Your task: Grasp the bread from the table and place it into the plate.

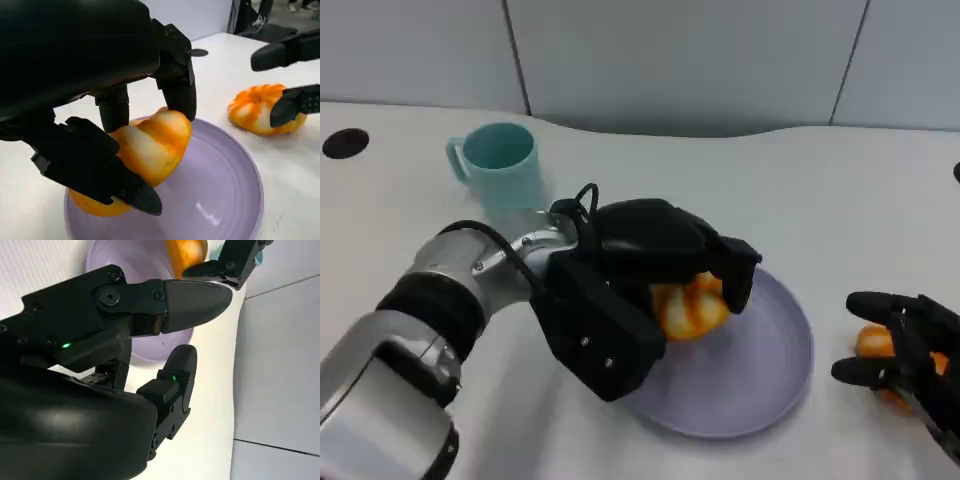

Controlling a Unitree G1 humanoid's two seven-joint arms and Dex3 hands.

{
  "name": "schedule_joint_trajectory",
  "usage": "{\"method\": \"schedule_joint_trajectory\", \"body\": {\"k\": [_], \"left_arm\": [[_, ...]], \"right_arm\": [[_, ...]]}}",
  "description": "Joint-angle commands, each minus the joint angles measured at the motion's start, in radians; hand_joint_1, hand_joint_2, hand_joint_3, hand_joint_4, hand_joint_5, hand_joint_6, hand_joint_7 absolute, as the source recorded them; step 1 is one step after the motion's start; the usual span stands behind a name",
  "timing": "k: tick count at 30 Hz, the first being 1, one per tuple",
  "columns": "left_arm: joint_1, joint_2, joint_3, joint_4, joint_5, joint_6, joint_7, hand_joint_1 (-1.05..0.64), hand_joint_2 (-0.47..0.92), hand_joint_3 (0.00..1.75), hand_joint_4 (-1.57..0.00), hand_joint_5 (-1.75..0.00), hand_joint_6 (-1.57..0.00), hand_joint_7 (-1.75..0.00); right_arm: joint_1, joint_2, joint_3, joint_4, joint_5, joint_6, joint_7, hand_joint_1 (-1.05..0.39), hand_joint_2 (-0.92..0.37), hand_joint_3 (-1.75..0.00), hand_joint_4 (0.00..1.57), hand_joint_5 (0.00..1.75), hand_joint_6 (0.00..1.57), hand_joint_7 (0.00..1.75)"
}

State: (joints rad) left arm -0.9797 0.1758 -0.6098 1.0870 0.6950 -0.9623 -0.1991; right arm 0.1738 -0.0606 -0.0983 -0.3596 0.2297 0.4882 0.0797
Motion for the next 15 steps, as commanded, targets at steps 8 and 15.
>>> {"method": "schedule_joint_trajectory", "body": {"k": [8, 15], "left_arm": [[-0.034, 0.017, 0.003, 0.009, -0.063, -0.092, -0.129, -0.74, 0.92, 0.04, 0.00, -0.86, -0.22, -0.44], [-0.035, 0.015, 0.013, -0.005, -0.094, -0.094, -0.185, -0.73, 0.92, 0.05, 0.00, -0.60, -0.22, -0.25]], "right_arm": [[-0.011, -0.012, 0.007, 0.011, -0.019, -0.009, -0.001, -0.35, -0.92, -0.43, 0.52, 1.05, 0.51, 0.72], [-0.009, -0.010, -0.002, 0.005, -0.013, 0.002, 0.004, -0.38, -0.92, -0.48, 0.53, 1.00, 0.54, 0.45]]}}
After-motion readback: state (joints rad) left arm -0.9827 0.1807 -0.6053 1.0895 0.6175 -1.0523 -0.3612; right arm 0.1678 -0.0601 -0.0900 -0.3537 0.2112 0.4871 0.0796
